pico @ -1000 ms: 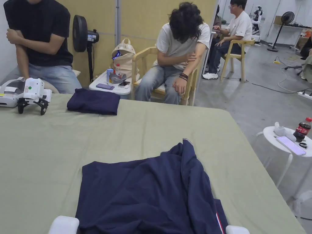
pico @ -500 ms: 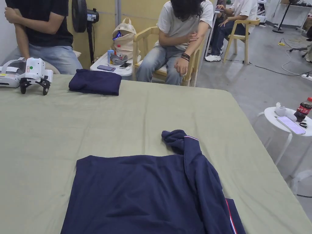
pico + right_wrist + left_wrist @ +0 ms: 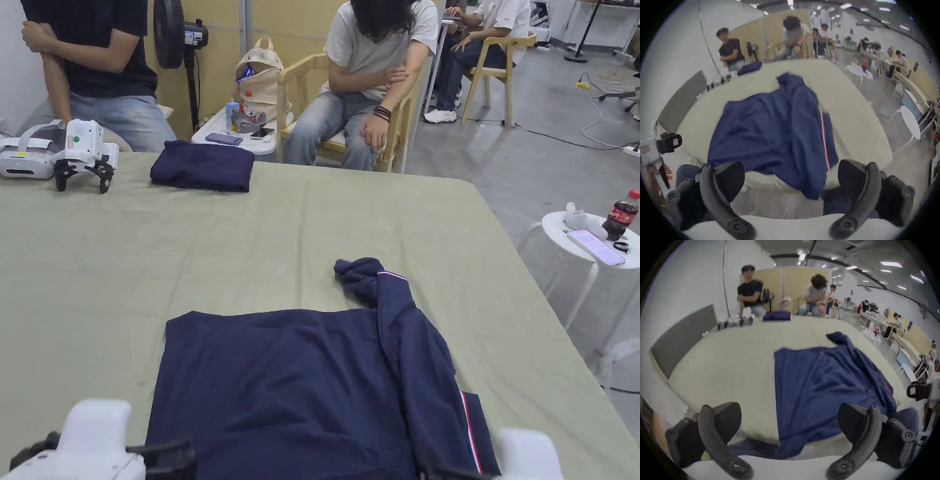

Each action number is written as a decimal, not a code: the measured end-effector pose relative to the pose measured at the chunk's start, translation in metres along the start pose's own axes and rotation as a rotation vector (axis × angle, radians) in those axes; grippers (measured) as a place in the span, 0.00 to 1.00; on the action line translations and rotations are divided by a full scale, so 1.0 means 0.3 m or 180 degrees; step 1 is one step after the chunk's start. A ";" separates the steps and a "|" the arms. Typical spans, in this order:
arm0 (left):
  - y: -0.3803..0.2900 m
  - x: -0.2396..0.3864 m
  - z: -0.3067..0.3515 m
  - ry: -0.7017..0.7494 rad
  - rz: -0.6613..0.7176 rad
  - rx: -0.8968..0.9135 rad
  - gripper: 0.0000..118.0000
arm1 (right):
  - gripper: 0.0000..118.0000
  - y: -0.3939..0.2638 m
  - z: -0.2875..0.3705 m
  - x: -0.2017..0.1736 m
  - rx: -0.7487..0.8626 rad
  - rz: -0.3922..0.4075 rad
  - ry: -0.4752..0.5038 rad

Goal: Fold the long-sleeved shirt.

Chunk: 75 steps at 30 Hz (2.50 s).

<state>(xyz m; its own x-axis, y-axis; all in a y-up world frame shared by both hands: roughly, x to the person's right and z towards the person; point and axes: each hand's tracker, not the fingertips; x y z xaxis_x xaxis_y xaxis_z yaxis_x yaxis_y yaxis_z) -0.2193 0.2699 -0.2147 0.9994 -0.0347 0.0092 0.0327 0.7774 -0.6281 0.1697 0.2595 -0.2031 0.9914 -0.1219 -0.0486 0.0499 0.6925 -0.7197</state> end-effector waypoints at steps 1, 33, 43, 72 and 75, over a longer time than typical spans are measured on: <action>0.023 0.017 -0.011 0.0064 -0.0035 0.0023 0.99 | 0.98 0.026 -0.009 -0.011 0.0066 0.0055 -0.0033; 0.405 0.062 -0.704 -0.0167 0.0109 -0.0221 0.00 | 1.00 1.279 -1.325 -0.008 -0.0858 0.0748 0.0168; 0.340 0.033 -0.782 -0.0134 0.0158 -0.0459 0.00 | 0.74 1.156 -1.715 0.011 -0.1950 0.0494 0.0185; 0.181 0.129 -0.185 -0.0302 -0.0033 -0.0205 0.00 | 0.06 0.466 -0.615 -0.009 -0.0546 0.0154 -0.0414; 0.138 0.140 -0.161 -0.0291 -0.0061 -0.0233 0.00 | 0.06 0.213 -0.732 -0.038 -0.1094 0.0210 -0.0389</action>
<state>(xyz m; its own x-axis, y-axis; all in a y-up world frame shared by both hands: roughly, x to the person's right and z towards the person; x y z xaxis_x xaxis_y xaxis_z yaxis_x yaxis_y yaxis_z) -0.1765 0.2704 -0.2779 0.9958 0.0111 0.0905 0.0539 0.7292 -0.6822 0.1349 0.1489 -0.4007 0.9993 0.0152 -0.0345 -0.0376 0.4143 -0.9094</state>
